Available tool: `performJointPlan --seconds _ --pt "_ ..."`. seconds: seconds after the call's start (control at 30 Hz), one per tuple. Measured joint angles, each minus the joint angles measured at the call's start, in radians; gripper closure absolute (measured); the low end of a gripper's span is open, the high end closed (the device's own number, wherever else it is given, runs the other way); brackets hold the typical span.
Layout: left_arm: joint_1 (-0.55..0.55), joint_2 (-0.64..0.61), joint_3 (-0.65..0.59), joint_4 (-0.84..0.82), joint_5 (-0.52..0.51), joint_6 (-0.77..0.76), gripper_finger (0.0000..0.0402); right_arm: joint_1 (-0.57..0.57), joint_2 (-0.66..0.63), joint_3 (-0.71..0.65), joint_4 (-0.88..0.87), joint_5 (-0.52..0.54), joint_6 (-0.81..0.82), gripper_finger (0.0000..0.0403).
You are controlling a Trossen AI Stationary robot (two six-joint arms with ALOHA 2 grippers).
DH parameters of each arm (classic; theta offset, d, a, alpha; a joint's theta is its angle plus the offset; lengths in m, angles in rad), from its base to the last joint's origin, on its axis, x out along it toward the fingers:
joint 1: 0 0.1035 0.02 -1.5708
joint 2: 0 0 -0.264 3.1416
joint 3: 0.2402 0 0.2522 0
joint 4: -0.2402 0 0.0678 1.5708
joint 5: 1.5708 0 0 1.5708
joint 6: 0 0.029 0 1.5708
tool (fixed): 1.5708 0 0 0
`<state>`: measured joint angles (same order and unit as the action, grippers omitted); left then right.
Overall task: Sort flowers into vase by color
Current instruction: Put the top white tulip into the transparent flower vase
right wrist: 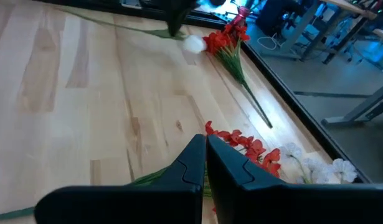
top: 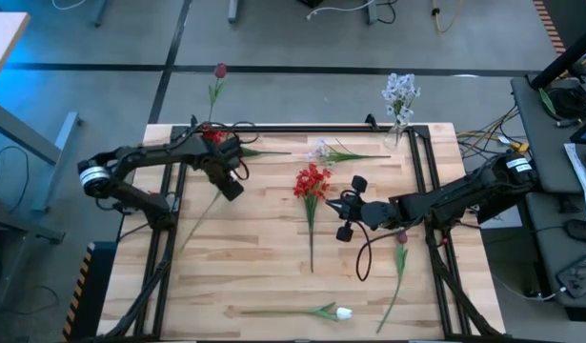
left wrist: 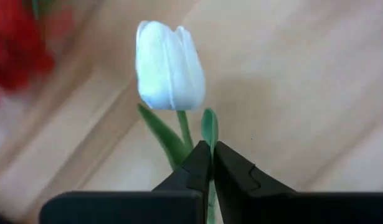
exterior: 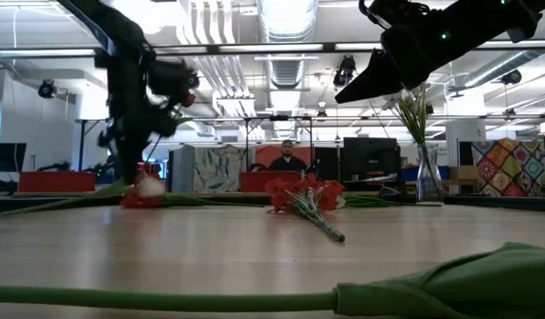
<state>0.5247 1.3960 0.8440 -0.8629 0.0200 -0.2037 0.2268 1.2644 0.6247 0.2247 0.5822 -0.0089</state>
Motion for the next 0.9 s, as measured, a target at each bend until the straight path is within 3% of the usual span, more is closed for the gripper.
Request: performJointPlan --seconds 0.1,0.2,0.3,0.53,0.8,0.9 --pt "-0.069 -0.075 0.026 0.075 0.001 -0.018 0.0401 0.0 0.0 -0.011 0.031 -0.034 0.008 0.0394" --pt "-0.143 -0.156 0.019 0.212 0.0 -0.022 0.0401 0.001 0.001 -0.055 0.172 -0.1 -0.012 0.0394" --pt "-0.226 -0.229 -0.028 0.389 0.0 -0.019 0.0401 0.0 0.004 -0.114 0.342 -0.193 -0.026 0.0394" --pt "-0.382 -0.324 -0.183 0.851 -0.009 0.037 0.0401 0.0 0.103 -0.159 0.576 -0.216 -0.029 0.0384" --pt "-0.448 -0.315 -0.293 1.306 -0.01 0.106 0.0402 -0.012 0.362 -0.036 0.835 -0.216 -0.028 0.0294" --pt "-0.468 -0.301 -0.308 1.4 -0.01 0.115 0.0402 -0.018 0.438 0.037 0.9 -0.189 -0.028 0.0255"
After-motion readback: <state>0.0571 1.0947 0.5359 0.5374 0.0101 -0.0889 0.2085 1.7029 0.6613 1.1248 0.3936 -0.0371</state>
